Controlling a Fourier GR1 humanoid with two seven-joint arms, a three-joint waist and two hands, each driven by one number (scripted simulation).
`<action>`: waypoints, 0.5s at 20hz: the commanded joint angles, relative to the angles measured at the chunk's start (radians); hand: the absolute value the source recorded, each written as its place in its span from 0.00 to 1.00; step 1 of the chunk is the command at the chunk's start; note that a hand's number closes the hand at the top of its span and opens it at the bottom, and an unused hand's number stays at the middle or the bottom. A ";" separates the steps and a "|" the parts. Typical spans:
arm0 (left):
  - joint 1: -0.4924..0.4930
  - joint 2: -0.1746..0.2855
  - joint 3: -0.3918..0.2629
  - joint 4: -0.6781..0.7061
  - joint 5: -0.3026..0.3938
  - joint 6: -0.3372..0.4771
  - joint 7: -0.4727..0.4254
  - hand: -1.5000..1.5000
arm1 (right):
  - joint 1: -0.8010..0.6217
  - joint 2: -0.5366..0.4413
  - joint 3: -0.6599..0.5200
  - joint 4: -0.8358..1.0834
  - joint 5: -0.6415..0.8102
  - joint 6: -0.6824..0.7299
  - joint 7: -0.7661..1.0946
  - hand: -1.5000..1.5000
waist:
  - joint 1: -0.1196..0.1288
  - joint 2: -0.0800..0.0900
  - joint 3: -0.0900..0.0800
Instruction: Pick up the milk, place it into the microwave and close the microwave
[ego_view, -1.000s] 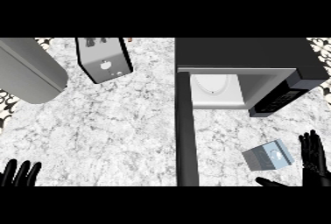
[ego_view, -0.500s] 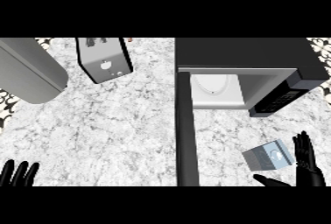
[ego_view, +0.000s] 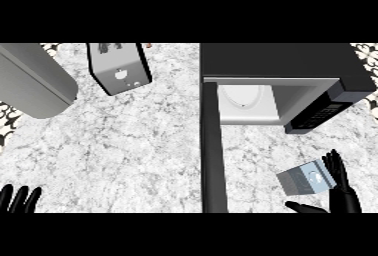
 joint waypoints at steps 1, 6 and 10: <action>0.017 0.013 0.046 0.069 0.030 -0.047 -0.065 0.00 | -0.057 -0.018 -0.025 0.203 -0.006 0.062 -0.124 0.00 | 0.005 0.001 0.001; 0.052 -0.013 -0.054 0.060 -0.042 0.001 -0.096 0.00 | -0.140 -0.052 -0.060 0.305 -0.015 0.052 -0.145 0.00 | 0.004 0.000 0.000; 0.010 -0.013 -0.032 0.056 -0.023 0.003 -0.056 0.00 | -0.190 0.000 -0.050 0.329 -0.008 0.001 -0.194 0.00 | 0.003 0.000 0.000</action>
